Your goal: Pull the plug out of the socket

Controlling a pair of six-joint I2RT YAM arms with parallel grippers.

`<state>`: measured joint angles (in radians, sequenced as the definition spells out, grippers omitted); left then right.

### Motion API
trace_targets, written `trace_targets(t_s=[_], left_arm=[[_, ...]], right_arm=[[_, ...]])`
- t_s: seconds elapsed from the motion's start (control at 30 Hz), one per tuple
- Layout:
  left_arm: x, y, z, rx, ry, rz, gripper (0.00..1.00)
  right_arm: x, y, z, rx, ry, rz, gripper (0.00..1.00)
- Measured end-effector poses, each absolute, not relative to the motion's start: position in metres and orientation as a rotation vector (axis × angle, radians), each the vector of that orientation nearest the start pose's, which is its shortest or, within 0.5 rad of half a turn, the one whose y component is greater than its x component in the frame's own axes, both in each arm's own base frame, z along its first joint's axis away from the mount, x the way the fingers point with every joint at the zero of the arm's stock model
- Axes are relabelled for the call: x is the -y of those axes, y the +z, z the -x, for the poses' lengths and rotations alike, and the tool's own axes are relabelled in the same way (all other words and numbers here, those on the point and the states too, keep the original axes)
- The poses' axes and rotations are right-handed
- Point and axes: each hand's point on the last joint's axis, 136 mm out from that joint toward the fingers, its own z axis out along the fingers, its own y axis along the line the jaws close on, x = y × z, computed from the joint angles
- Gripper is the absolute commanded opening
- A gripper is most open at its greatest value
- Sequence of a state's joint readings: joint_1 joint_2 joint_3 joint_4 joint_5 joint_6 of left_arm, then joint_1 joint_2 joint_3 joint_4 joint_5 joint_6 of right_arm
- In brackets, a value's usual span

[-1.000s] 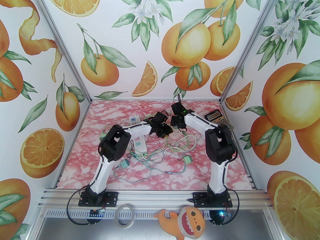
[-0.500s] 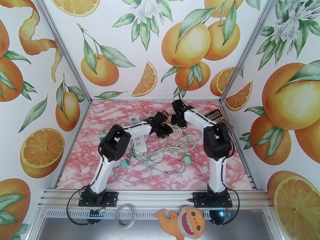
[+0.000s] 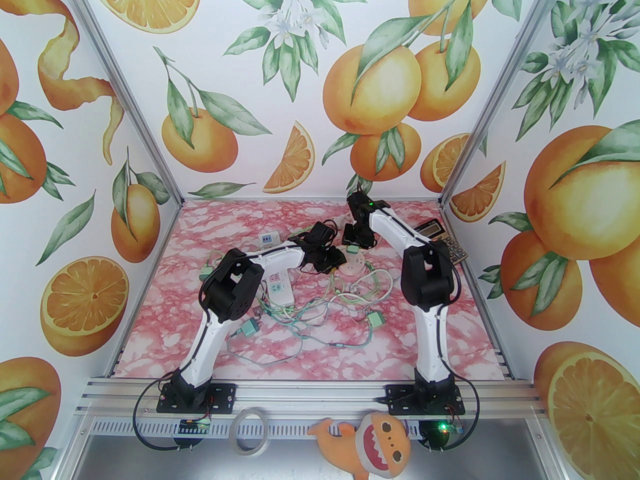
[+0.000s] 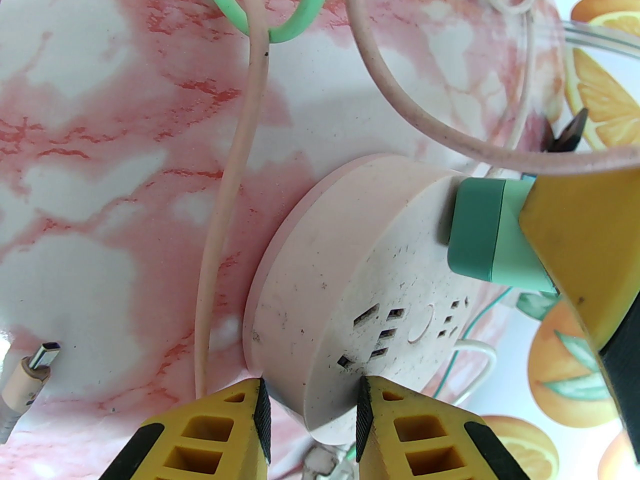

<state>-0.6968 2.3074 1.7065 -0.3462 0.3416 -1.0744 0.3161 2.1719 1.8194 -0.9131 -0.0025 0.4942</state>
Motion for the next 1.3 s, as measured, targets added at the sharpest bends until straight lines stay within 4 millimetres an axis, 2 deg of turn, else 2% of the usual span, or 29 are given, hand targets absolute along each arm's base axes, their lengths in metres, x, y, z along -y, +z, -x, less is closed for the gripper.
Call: trace_targets(t_s=[0.33,0.5,0.8,1.07,1.23,1.27,1.3], left_arm=[[0.415,0.03,-0.389,-2.879,-1.055,0.356,0.32],[0.415,0.03,-0.387,-2.888,-1.055,0.355,0.31],[0.416,0.029,-0.395,-2.858,-1.052,0.355,0.31],[0.416,0.029,-0.396,-2.854,-1.052,0.354,0.31],[0.416,0.029,-0.395,-2.867,-1.046,0.358,0.31],[0.417,0.029,-0.395,-2.87,-1.047,0.358,0.31],[0.417,0.029,-0.392,-2.887,-1.056,0.354,0.31]], right_arm=[[-0.155,0.075,-0.446,-2.724,0.073,-0.266,0.34],[-0.156,0.077,-0.448,-2.735,0.067,-0.262,0.34],[-0.15,0.07,-0.47,-2.905,0.164,-0.271,0.34],[-0.149,0.067,-0.468,-2.9,0.145,-0.254,0.34],[-0.155,0.073,-0.461,-2.824,0.111,-0.23,0.34],[-0.154,0.07,-0.457,-2.792,0.099,-0.235,0.33],[-0.153,0.072,-0.444,-2.763,0.065,-0.245,0.34]])
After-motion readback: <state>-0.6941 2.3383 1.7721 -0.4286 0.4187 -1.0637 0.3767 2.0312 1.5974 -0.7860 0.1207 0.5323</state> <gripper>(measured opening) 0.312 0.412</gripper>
